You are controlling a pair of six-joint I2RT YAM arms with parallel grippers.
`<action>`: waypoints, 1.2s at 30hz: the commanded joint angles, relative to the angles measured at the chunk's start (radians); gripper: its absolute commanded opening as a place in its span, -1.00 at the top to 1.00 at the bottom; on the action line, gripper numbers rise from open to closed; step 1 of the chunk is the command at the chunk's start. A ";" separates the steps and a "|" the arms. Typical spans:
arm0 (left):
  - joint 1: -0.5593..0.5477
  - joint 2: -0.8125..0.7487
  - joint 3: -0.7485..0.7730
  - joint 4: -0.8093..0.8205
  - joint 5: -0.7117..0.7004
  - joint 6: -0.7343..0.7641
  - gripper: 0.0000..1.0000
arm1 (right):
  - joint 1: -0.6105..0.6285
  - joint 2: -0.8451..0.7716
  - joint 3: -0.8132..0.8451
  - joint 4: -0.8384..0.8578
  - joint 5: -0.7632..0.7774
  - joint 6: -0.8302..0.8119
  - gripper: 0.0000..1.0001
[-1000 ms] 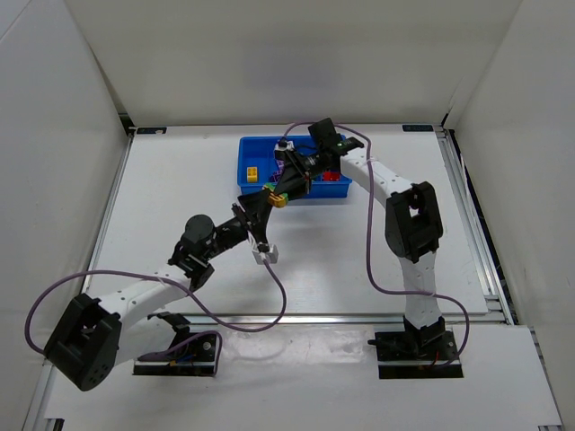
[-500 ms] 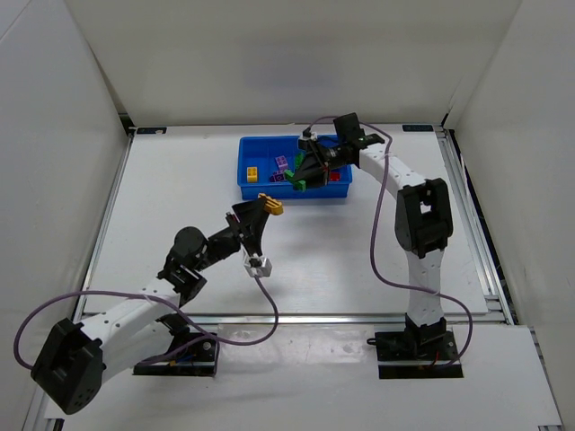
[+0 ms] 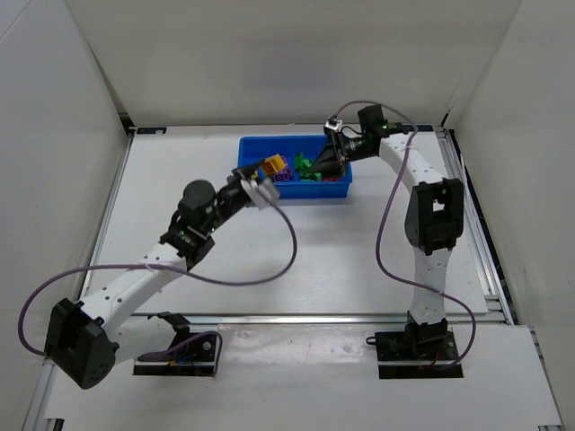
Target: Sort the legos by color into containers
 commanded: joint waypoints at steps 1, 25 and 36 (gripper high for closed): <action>0.054 0.059 0.196 -0.189 -0.093 -0.410 0.80 | -0.011 -0.105 0.124 -0.205 0.324 -0.260 1.00; 0.370 0.778 0.898 -0.837 0.059 -1.012 0.70 | 0.057 -0.148 0.187 -0.066 0.979 -0.393 1.00; 0.387 0.916 0.993 -0.846 0.044 -1.006 -0.02 | 0.055 -0.033 0.274 -0.049 1.008 -0.391 1.00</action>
